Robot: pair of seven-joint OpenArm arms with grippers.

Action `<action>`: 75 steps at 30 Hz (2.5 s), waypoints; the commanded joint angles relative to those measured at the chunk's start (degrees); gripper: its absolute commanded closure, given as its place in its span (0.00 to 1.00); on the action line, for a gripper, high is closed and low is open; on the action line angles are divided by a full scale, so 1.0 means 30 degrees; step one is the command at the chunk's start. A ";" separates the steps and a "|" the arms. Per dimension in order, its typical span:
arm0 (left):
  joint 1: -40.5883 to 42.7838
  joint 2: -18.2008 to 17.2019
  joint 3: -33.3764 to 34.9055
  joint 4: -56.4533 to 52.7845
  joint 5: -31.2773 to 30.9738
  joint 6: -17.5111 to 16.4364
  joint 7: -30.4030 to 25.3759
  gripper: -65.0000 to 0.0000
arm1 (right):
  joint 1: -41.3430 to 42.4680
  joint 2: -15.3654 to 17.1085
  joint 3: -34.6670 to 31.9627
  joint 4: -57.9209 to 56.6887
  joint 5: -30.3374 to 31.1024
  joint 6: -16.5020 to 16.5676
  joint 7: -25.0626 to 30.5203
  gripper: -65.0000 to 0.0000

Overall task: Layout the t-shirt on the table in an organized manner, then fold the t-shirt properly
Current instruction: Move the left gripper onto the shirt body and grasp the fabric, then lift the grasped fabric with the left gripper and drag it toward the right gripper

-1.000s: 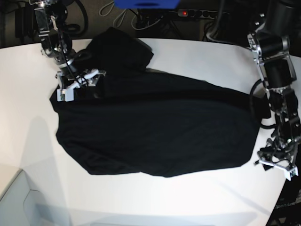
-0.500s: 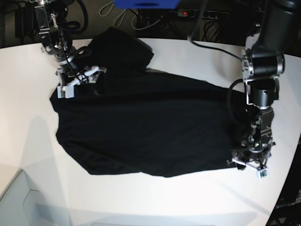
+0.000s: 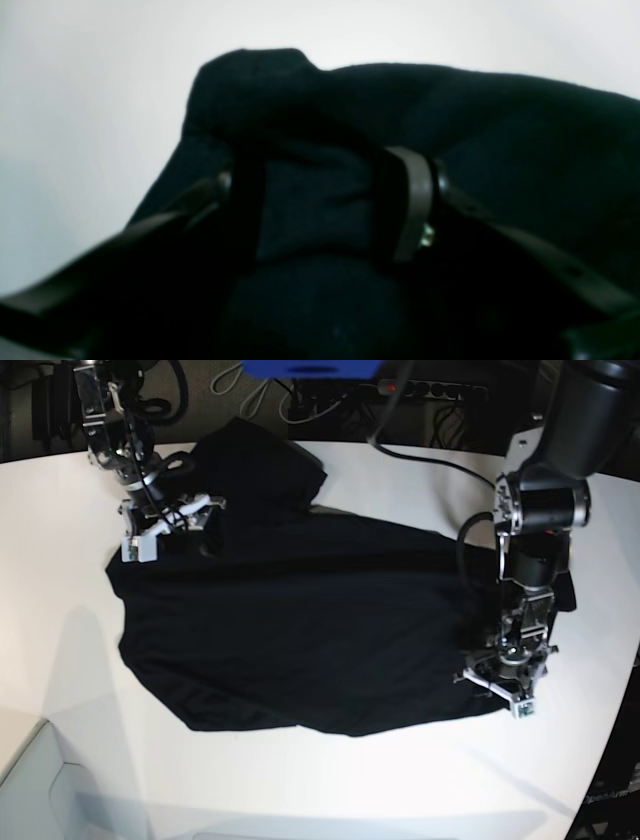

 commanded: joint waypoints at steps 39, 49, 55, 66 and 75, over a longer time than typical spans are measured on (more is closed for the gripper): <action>1.8489 -0.5064 0.7900 2.8036 0.0022 -0.0127 0.0700 0.59 | 0.0498 0.0444 0.0118 0.0131 0.0139 0.0202 0.0081 0.33; 1.9691 -0.4477 0.4530 3.1142 -0.0183 -0.0040 0.0670 0.50 | 0.0440 0.0444 0.0088 0.0131 0.0139 0.0202 0.0081 0.33; 1.9075 -0.0785 0.1190 3.0498 -0.0183 -0.0098 0.0729 0.50 | 0.0352 0.0093 0.0147 0.0131 0.0139 0.0202 0.0081 0.33; 1.6907 0.0006 0.3505 2.4901 0.0022 -0.0127 0.4011 0.51 | 0.0440 0.0063 0.0059 0.0101 0.0139 0.0202 0.0052 0.33; 1.7757 -0.2749 0.6640 2.9824 -0.0183 -0.0157 1.1366 0.51 | 0.0469 0.0063 0.0088 0.0101 0.0139 0.0202 0.0052 0.33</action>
